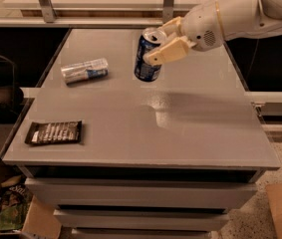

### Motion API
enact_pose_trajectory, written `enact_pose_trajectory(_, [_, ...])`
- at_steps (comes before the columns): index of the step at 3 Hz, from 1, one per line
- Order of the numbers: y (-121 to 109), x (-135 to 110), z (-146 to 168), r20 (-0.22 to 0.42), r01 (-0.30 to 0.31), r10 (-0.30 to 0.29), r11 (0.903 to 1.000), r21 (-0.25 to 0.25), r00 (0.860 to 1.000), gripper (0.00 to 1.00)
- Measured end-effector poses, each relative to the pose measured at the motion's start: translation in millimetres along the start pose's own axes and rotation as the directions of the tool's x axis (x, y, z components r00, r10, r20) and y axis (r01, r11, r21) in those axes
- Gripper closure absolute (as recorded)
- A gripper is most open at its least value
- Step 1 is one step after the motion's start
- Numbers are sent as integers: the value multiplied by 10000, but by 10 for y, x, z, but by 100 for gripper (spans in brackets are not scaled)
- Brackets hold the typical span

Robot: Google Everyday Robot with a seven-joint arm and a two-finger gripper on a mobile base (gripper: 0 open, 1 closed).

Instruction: Move pepsi can near redbull can

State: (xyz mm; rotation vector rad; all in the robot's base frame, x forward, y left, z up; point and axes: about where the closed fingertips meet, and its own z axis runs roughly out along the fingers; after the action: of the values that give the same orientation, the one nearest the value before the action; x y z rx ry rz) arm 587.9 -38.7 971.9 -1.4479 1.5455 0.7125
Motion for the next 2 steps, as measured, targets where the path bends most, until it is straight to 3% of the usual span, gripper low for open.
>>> enact_pose_trajectory(1, [-3,-151,323,-91,102,-104,9996,-257,9999,100])
enact_pose_trajectory(2, [116,-289,653,-95,254,-264,9957,-891,9996,100])
